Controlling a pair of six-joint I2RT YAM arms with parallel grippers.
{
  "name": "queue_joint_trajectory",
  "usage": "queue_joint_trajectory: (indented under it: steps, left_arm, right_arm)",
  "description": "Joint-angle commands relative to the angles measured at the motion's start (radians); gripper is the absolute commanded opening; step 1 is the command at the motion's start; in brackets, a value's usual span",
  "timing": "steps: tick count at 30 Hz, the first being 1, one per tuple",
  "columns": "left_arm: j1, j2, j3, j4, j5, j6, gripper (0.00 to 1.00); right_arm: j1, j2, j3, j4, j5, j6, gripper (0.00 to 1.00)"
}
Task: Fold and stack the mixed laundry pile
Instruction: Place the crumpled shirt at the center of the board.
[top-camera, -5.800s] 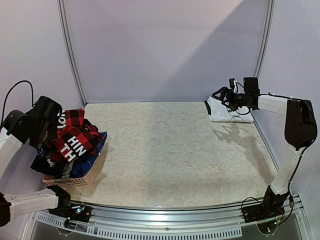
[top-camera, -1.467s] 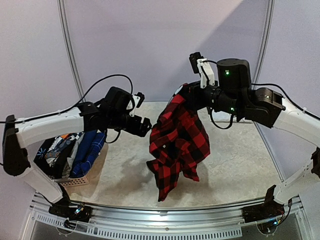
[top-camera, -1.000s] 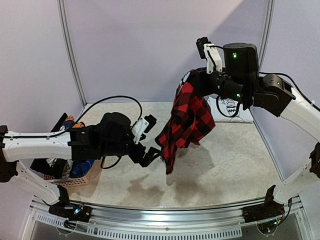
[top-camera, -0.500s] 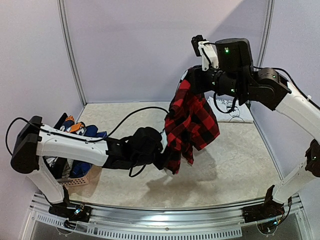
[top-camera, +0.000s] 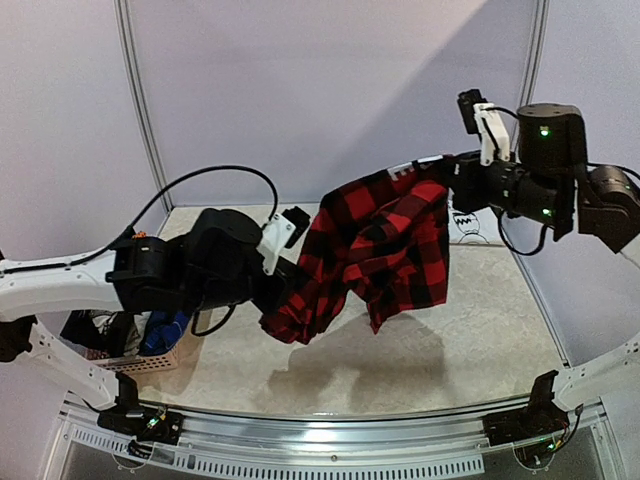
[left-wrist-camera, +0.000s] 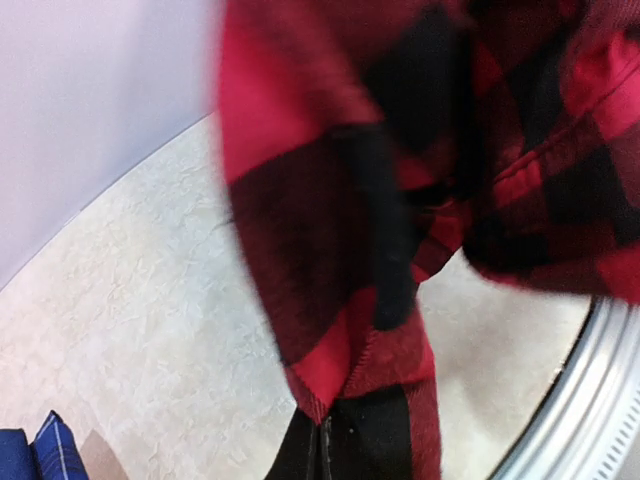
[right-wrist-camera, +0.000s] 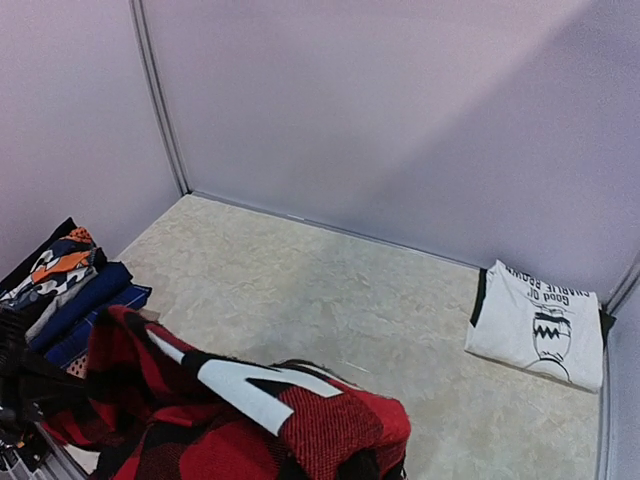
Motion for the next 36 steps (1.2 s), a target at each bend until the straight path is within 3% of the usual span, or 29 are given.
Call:
queue_joint_trajectory:
  steps: [1, 2, 6, 14, 24, 32, 36]
  left_arm:
    - [-0.01, -0.092, 0.013, -0.196, 0.112, -0.049, 0.0]
    - [-0.009, -0.108, 0.014, -0.21, 0.128, -0.052, 0.0]
    - [0.063, -0.117, 0.05, -0.26, 0.218, -0.098, 0.0]
    - [0.274, 0.03, 0.03, -0.244, 0.432, -0.166, 0.0]
    - [0.51, 0.255, 0.006, -0.125, 0.599, -0.205, 0.0]
    - [0.601, 0.442, 0.054, -0.117, 0.552, -0.208, 0.0]
    - [0.616, 0.515, 0.068, -0.115, 0.449, -0.221, 0.0]
  right_arm:
    - [-0.035, -0.119, -0.079, -0.116, 0.099, 0.072, 0.0]
    - [-0.047, -0.136, -0.105, -0.128, 0.116, 0.088, 0.0]
    - [-0.238, -0.185, -0.311, -0.105, -0.074, 0.175, 0.0]
    - [-0.453, -0.003, -0.477, 0.0, -0.372, 0.163, 0.0]
    - [-0.577, 0.341, -0.394, 0.107, -0.543, 0.103, 0.0]
    - [-0.588, 0.575, -0.243, 0.105, -0.585, 0.058, 0.0]
    - [-0.588, 0.656, -0.188, 0.108, -0.574, 0.051, 0.03]
